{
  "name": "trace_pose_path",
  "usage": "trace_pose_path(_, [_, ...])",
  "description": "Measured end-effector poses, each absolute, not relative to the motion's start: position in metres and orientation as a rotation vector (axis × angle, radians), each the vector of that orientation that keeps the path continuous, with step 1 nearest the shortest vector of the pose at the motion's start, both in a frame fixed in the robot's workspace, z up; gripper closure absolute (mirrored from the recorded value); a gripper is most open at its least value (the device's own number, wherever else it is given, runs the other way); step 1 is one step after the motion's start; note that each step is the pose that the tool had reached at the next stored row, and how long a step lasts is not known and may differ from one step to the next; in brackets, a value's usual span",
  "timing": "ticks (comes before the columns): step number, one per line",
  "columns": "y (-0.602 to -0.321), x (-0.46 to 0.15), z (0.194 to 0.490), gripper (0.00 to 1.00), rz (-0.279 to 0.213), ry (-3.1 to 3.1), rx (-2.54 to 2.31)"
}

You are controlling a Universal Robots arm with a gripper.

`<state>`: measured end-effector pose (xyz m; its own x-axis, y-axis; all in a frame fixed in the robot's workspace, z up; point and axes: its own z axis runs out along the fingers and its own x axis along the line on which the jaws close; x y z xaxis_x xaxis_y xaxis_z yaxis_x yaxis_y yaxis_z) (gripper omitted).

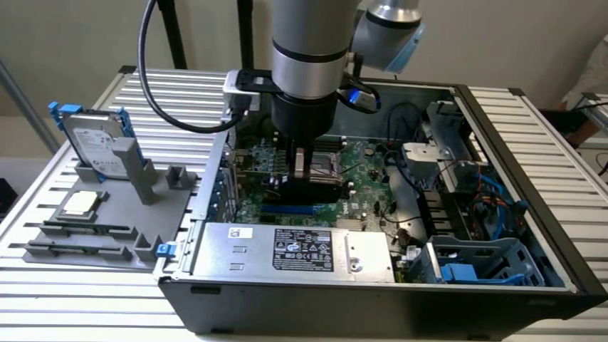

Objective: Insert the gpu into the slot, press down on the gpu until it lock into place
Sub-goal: 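Insert the gpu into the slot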

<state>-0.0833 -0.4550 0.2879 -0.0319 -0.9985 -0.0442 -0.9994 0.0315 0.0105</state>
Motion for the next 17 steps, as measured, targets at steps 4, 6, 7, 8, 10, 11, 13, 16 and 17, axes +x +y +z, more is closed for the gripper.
trace_pose_path(4, [-0.4537, -0.0838, 0.286, 0.74, 0.06, 2.238, -2.169])
trace_pose_path(6, [-0.4535, -0.0839, 0.2856, 0.74, 0.06, 2.238, -2.169])
trace_pose_path(7, [-0.4534, -0.0839, 0.2855, 0.74, 0.059, 2.238, -2.169])
trace_pose_path(8, [-0.4533, -0.0839, 0.2853, 0.74, 0.059, 2.238, -2.169])
trace_pose_path(10, [-0.4533, -0.0839, 0.2847, 0.74, 0.059, 2.239, -2.169])
trace_pose_path(11, [-0.4531, -0.084, 0.2842, 0.74, 0.059, 2.239, -2.168])
trace_pose_path(13, [-0.4529, -0.084, 0.2834, 0.74, 0.059, 2.241, -2.166])
trace_pose_path(16, [-0.4529, -0.0842, 0.2827, 0.74, 0.059, 2.243, -2.164])
trace_pose_path(17, [-0.4529, -0.0842, 0.2826, 0.74, 0.059, 2.243, -2.164])
